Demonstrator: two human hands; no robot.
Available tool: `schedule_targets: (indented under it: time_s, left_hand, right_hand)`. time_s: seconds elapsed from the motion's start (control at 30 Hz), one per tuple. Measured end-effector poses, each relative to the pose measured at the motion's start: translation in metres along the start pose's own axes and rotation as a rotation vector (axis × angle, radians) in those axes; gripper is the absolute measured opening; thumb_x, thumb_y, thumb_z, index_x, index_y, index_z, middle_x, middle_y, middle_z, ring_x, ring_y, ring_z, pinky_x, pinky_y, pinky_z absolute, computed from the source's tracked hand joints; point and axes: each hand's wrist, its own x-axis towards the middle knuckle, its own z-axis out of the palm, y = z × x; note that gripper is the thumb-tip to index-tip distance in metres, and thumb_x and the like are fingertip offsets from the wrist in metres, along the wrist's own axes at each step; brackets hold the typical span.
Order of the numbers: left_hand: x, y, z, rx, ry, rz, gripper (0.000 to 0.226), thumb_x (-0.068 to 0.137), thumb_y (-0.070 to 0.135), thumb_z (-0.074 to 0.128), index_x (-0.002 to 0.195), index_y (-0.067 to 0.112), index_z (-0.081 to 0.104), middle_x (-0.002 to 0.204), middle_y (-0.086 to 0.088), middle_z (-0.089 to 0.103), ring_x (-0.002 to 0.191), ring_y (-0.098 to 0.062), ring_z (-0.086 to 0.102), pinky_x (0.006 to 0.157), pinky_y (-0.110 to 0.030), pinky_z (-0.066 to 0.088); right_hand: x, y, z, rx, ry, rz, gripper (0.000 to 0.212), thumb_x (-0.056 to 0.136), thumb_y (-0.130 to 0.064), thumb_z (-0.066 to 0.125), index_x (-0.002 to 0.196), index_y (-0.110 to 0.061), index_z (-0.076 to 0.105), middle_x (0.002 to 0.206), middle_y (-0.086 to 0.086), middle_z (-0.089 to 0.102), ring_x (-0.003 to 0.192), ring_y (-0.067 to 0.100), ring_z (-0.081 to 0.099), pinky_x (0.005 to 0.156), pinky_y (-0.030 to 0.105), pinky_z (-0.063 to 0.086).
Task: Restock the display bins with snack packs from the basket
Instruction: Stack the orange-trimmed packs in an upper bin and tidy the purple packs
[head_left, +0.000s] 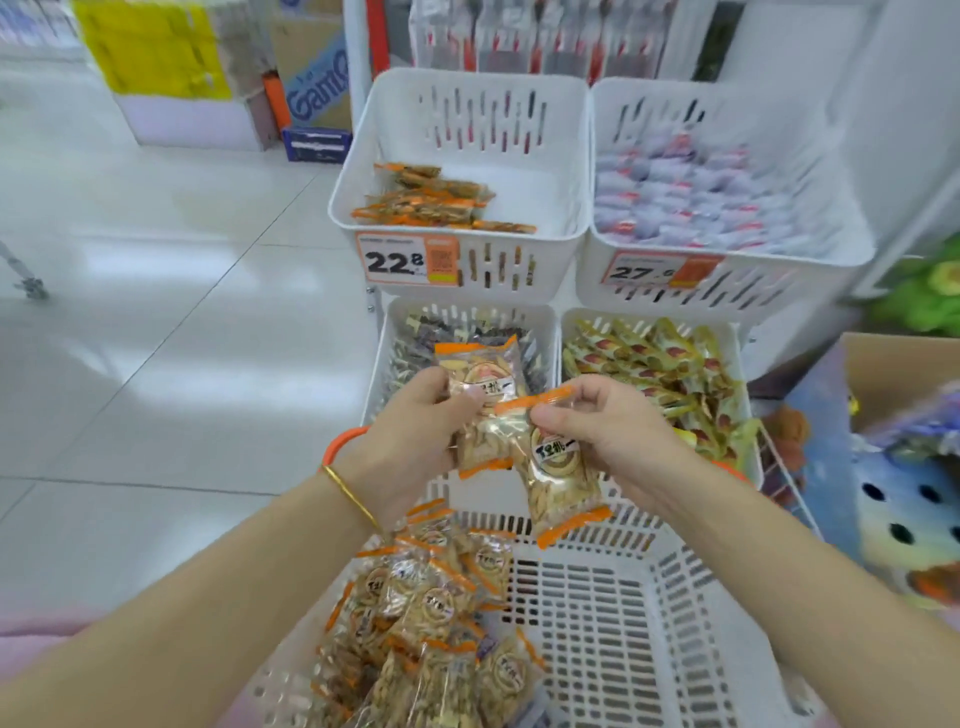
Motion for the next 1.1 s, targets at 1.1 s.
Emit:
schedule_targets:
  time_s: [1.1]
  left_hand:
    - [0.132,0.101,-0.040,1.333,0.305,0.657,0.058,0.092,0.042,0.049,0.141,0.016,0.036,0.150,-0.006,0.031,0.142,-0.023,0.017,0.118,-0.036,0.011]
  right_hand:
    - [0.162,-0.180,-0.015,-0.840,0.411,-0.560,0.019,0.082,-0.019,0.070,0.099,-0.023,0.062,0.100,-0.001,0.063,0.092,0.021,0.060,0.074,0.034,0.050]
